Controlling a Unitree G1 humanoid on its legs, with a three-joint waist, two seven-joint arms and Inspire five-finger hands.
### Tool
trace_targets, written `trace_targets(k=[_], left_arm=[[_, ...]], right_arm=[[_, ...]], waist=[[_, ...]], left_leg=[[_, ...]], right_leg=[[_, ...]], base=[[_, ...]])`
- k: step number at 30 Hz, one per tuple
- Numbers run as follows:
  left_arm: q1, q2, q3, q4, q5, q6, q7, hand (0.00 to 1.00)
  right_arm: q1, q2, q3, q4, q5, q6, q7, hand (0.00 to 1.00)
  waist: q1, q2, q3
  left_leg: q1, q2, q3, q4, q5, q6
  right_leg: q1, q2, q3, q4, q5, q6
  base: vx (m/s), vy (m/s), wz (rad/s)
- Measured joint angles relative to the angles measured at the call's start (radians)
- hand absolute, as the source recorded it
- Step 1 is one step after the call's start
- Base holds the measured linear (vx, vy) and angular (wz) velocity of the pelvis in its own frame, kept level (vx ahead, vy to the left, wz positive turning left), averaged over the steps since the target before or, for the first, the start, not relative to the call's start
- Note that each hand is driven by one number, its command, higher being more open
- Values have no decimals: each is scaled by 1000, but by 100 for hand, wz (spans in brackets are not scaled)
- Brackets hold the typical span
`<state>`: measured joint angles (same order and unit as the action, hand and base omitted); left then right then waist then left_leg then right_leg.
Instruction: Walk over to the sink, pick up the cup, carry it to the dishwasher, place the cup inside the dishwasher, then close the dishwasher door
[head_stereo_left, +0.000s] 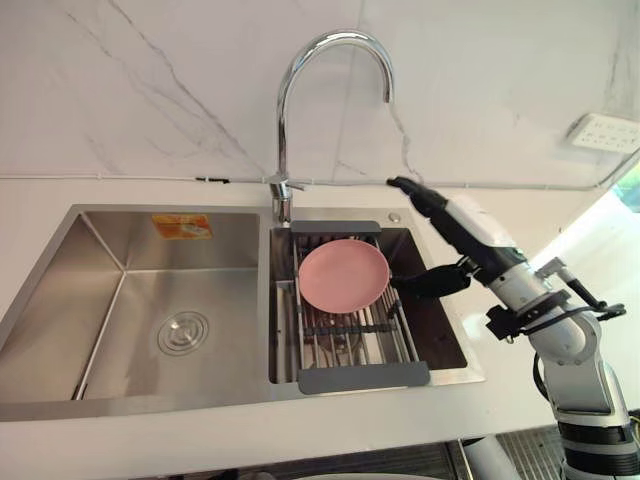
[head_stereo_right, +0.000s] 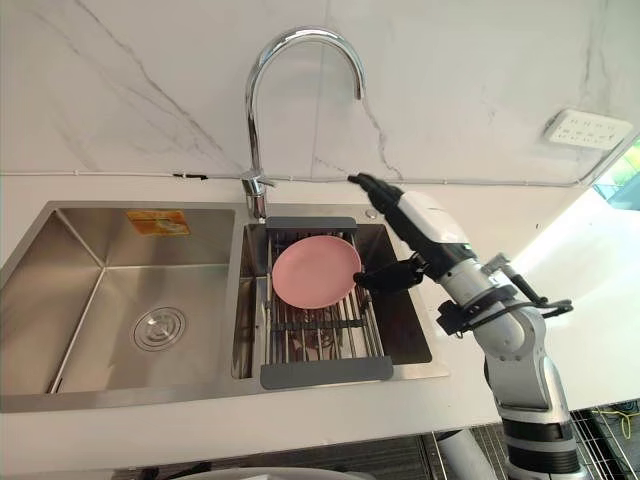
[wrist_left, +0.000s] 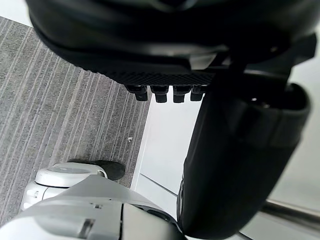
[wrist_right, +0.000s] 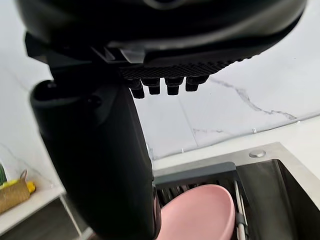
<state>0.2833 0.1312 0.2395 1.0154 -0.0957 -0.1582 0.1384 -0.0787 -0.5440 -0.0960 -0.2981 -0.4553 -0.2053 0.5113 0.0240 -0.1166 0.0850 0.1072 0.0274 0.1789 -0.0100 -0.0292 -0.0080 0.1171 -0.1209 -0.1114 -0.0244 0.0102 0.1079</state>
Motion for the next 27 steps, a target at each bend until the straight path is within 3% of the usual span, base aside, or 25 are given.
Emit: trace_targets(k=[7, 19, 27], left_arm=[[2, 1, 0, 5, 17, 10, -9, 100], [7, 3, -24, 5, 18, 26, -12, 100], [7, 1, -46, 4, 18, 30, -12, 100]], right_arm=[[-31, -33, 85, 15, -55, 10, 118, 100], [-30, -80, 187, 119, -104, 28, 146, 100], [-26, -61, 192, 155, -225, 15, -23, 100]], waist=[[-1, 5, -17], [-10, 27, -26], [-10, 49, -14]], left_leg=[[13, -5, -11, -46, 29, 0], [15, -11, -33, -80, 62, -1], [11, -10, -33, -81, 65, -2]], right_leg=[[-1, -1, -12, -3, 0, 0], [-1, -3, -40, -2, -1, -1], [-7, -2, -43, -1, 0, -1]], base=[[-22, -25, 5], [-44, -28, 6], [-10, -5, 0]])
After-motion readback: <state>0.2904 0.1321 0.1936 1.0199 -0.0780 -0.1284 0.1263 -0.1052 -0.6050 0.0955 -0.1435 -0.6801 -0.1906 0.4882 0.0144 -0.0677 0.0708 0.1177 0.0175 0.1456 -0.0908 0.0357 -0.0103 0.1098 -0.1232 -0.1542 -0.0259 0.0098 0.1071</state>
